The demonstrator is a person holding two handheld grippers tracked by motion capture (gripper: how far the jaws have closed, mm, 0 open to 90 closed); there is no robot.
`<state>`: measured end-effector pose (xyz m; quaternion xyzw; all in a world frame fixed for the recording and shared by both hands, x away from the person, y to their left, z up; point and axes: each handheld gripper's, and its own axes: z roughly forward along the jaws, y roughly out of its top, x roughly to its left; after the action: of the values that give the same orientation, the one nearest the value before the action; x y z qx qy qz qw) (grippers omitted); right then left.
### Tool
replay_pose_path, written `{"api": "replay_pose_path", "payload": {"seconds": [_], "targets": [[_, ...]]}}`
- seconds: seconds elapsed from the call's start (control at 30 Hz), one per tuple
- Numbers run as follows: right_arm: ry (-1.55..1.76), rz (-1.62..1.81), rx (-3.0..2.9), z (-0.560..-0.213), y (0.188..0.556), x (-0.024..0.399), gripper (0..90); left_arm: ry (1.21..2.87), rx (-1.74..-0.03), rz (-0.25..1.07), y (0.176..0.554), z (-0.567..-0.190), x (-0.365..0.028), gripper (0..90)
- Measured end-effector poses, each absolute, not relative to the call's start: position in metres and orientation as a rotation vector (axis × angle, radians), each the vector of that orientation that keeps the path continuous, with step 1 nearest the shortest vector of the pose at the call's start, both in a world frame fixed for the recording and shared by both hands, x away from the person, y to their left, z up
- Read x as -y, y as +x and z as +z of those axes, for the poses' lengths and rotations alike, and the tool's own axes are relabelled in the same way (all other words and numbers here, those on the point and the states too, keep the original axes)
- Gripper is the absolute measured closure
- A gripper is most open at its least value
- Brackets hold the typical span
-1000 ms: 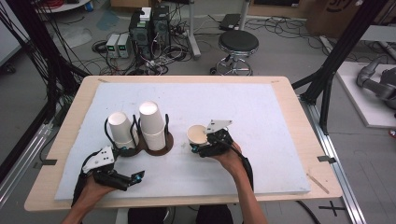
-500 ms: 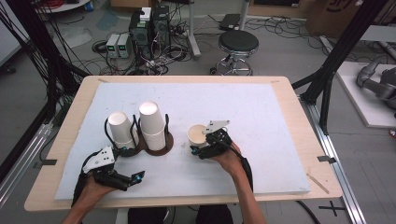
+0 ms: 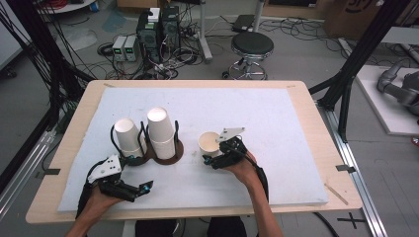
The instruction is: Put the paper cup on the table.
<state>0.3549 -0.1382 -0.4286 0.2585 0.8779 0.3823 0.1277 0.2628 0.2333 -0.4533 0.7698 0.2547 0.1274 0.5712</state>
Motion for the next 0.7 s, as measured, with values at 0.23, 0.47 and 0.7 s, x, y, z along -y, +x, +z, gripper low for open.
{"api": "replay_pose_path", "payload": {"seconds": [0.23,0.47,0.7], "targets": [[0.749,1.119,-2.550,-0.427,0.347,0.148,20.9,1.809,-0.595,0.299,0.263,-0.453,-0.233,3.8],[0.736,1.182,-2.510,-0.425,0.333,0.170,21.0,1.805,-0.596,0.290,0.263,-0.453,-0.234,3.8],[0.745,1.261,-2.486,-0.429,0.315,0.200,21.0,1.810,-0.593,0.282,0.264,-0.453,-0.234,3.8]]}}
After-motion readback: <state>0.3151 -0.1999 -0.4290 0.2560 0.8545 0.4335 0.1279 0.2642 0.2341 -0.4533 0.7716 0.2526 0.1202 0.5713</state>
